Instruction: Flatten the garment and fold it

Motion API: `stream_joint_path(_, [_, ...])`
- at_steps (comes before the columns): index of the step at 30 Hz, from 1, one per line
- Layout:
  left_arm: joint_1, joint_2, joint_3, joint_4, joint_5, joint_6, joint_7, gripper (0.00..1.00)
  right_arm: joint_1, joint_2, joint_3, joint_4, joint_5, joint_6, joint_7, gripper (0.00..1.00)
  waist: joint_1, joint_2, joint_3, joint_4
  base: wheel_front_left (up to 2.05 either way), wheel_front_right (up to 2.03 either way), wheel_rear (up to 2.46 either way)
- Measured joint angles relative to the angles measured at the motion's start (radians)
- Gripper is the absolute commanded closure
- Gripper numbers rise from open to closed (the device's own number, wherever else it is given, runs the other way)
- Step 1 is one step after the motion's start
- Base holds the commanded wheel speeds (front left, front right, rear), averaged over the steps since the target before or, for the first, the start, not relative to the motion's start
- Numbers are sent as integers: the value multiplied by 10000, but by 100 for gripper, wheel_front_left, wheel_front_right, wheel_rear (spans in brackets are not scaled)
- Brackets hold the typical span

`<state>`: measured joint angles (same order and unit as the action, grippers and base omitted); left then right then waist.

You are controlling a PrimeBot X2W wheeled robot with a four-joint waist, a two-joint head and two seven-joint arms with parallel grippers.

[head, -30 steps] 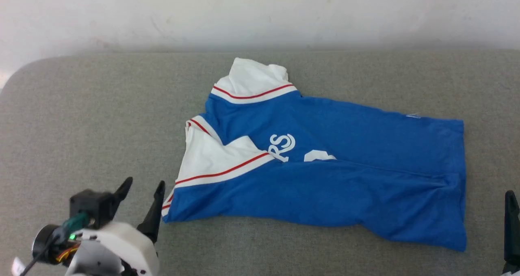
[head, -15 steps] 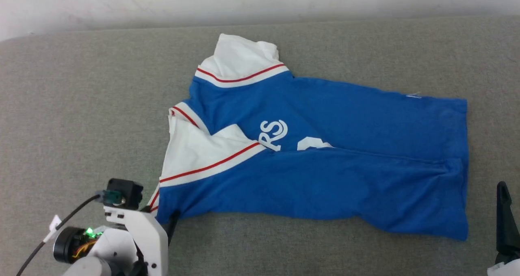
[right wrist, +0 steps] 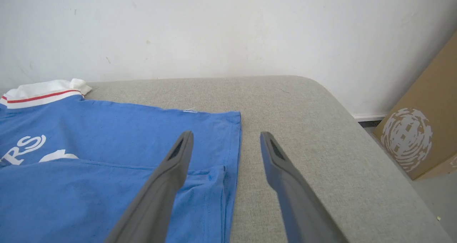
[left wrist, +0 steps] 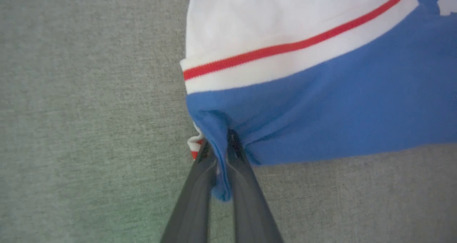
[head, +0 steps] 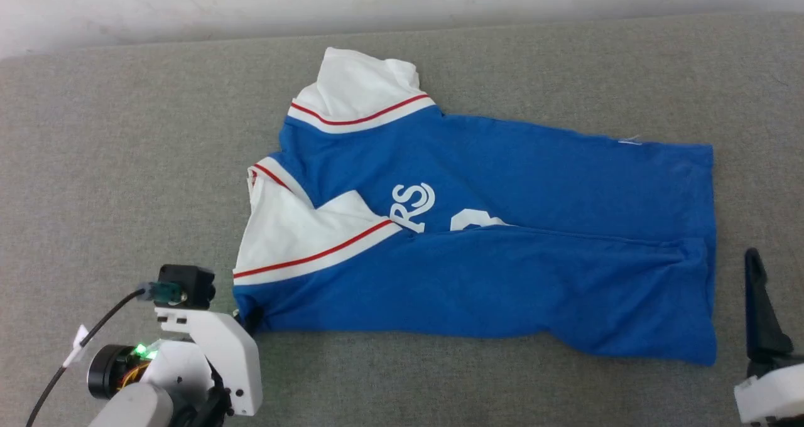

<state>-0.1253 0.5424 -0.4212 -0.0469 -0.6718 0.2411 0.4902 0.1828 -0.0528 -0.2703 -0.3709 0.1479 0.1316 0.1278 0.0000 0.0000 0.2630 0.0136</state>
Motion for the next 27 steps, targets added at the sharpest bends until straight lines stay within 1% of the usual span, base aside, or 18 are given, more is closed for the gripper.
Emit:
stream_joint_path(3, [166, -82, 198, -144, -123, 96, -301, 100, -181, 4, 178, -293, 0, 0, 794, 0, 1, 0, 24, -16, 0, 0, 0])
stream_joint_path(8, [374, -81, 274, -500, -140, 217, -474, 100, 83, -8, -207, -163, 123, -2, 3555, 0, 1, 0, 136, 25, 0, 0, 0])
stream_joint_path(11, [393, -73, 276, -662, -138, 251, -483, 100, 229, 10, -270, 48, 399, -2, 4548, 0, 1, 0, 239, 79, 0, 0, 0])
stream_joint_path(14, [394, -59, 274, -779, -138, 251, -489, 100, 293, 10, -222, 355, 591, -2, 4970, 0, 0, 0, 353, 136, 0, 0, 0])
stream_joint_path(21, [367, -44, 293, -909, -142, 251, -487, 100, 12, 6, -105, 1655, 945, 0, 4963, 0, 1, 0, 541, 265, 0, 0, 0])
stream_joint_path(22, [368, -46, 299, -905, -165, 251, -487, 100, -73, -4, -111, 1802, 951, 0, 4941, 66, 1, 0, 531, 261, 0, 0, 0])
stream_joint_path(23, [369, -46, 303, -895, -178, 251, -487, 100, -161, -6, -119, 1935, 951, 0, 4888, 100, 0, 0, 513, 253, 0, 0, 0])
stream_joint_path(27, [383, -48, 347, -821, -334, 251, -456, 100, -407, 8, -67, 2272, 1080, 13, 4746, 100, 1, 0, 391, 219, 0, 0, 0])
